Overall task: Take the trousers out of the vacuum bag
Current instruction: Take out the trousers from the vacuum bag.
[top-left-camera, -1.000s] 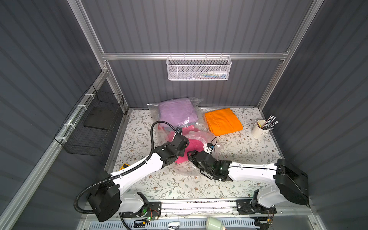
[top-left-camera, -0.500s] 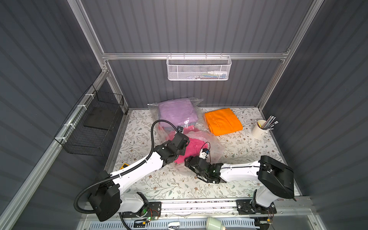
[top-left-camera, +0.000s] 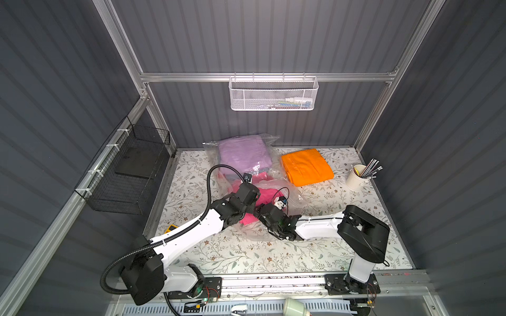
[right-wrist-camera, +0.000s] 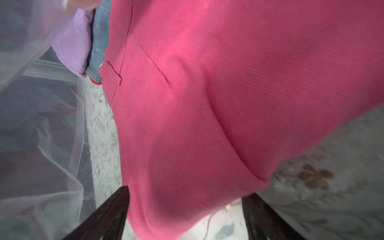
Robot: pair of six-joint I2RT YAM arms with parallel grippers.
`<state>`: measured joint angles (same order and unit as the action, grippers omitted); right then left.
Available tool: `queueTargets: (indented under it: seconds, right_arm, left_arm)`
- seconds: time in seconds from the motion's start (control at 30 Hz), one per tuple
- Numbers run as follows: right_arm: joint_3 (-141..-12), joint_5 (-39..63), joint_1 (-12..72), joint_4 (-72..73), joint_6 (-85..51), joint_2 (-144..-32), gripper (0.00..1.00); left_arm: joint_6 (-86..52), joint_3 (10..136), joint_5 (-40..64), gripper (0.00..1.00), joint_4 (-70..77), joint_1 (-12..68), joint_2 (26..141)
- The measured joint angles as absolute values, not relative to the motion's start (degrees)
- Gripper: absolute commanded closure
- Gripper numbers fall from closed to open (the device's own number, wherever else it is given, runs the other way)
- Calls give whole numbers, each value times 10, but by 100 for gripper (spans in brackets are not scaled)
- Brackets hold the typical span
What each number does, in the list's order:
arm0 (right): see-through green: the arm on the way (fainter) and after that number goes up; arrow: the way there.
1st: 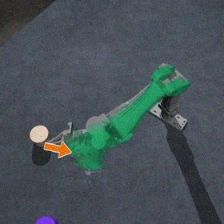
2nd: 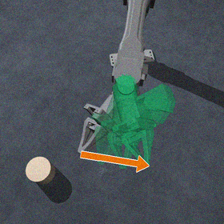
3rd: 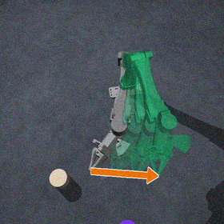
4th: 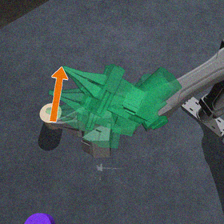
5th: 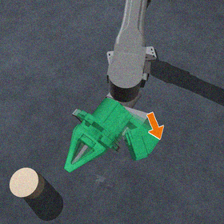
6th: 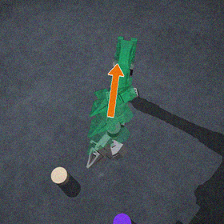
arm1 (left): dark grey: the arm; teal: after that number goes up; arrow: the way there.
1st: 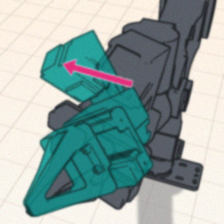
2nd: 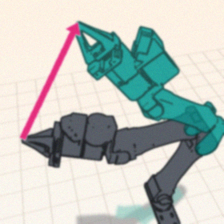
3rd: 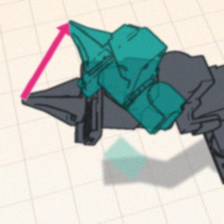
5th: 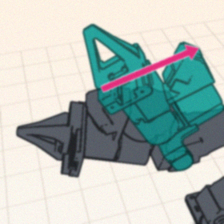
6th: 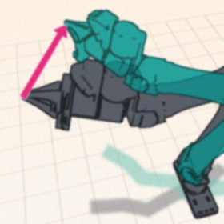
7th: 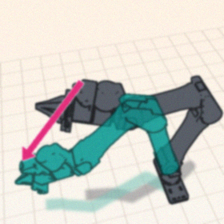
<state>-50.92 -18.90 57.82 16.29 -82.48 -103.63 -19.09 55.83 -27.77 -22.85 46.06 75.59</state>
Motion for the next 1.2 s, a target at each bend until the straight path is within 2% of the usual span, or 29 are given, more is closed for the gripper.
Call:
queueTargets:
  seconds: [0.23,0.33,0.4,0.57,0.8,0.87,0.93,1.0,1.1,1.2]
  right_arm:
    - [-527,-178,566,162,-823,-1064,60]
    - [-527,-171,562,163,-820,-1063,71]
    - [-526,-168,562,164,-817,-1059,77]
    - [-505,-165,564,170,-809,-1032,85]
    - [-447,-161,585,176,-820,-985,81]
    - [-433,-157,594,178,-828,-975,73]
    - [-417,-152,600,187,-837,-968,53]
    - [-402,-150,605,196,-843,-964,41]
    - [-389,-150,607,201,-849,-963,32]
    - [-390,-151,607,207,-852,-964,29]
  left_arm:
    - [-197,554,-277,100,-230,461,751]
    - [-198,554,-275,100,-230,461,751]
    - [-199,554,-275,100,-230,461,751]
    - [-200,554,-276,100,-230,461,751]
    - [-200,554,-276,100,-231,461,751]
    - [-200,554,-276,100,-231,461,751]
    - [-200,554,-276,100,-231,461,751]
    - [-201,554,-276,100,-231,461,751]
    - [-202,552,-276,100,-231,461,751]
    - [-202,551,-276,100,-231,461,751]
